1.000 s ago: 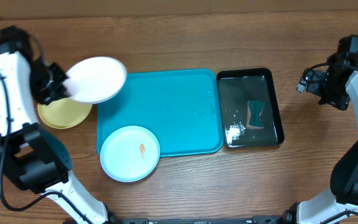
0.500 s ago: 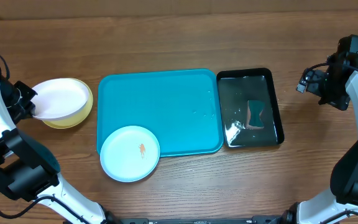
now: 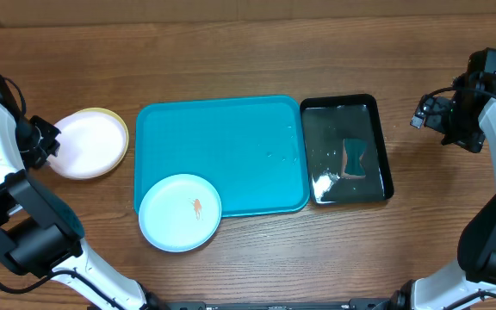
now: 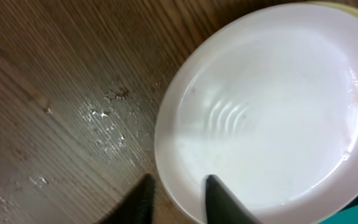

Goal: Clean dirty plates on tray and stack at the side
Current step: 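Lower the white plate onto the yellow plate and release it, then move the left gripper to the light-blue plate rim and grip it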

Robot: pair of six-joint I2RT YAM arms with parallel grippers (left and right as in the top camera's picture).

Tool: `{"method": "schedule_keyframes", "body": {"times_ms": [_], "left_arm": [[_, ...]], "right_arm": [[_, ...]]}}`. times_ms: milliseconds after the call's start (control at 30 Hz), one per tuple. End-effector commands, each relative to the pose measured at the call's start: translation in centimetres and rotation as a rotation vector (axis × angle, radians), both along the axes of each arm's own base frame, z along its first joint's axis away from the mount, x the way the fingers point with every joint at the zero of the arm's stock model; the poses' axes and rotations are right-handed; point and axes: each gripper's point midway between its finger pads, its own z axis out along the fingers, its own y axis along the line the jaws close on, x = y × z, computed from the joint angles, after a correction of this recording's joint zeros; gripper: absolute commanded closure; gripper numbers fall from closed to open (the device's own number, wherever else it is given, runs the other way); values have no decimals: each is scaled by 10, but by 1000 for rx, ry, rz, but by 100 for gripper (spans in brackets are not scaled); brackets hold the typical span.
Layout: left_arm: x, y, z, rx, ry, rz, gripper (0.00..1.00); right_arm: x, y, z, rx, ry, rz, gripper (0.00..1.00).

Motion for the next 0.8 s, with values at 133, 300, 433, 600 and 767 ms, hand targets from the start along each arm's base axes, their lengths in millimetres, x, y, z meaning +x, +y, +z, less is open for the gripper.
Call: {"method": "schedule_keyframes", "body": {"times_ms": [133, 300, 433, 600, 767], "left_arm": [[15, -32, -4, -156, -76, -153, 19], [3, -72, -3, -274, -8, -210, 21], [-10, -103, 2, -317, 82, -283, 41], [-16, -139, 16, -313, 114, -390, 44], [-31, -169, 32, -256, 86, -481, 44]], "right_arm": [[5, 0, 7, -2, -26, 2, 0], [5, 0, 7, -2, -26, 2, 0], [5, 0, 7, -2, -26, 2, 0], [5, 0, 7, -2, -26, 2, 0], [5, 0, 7, -2, -26, 2, 0]]}}
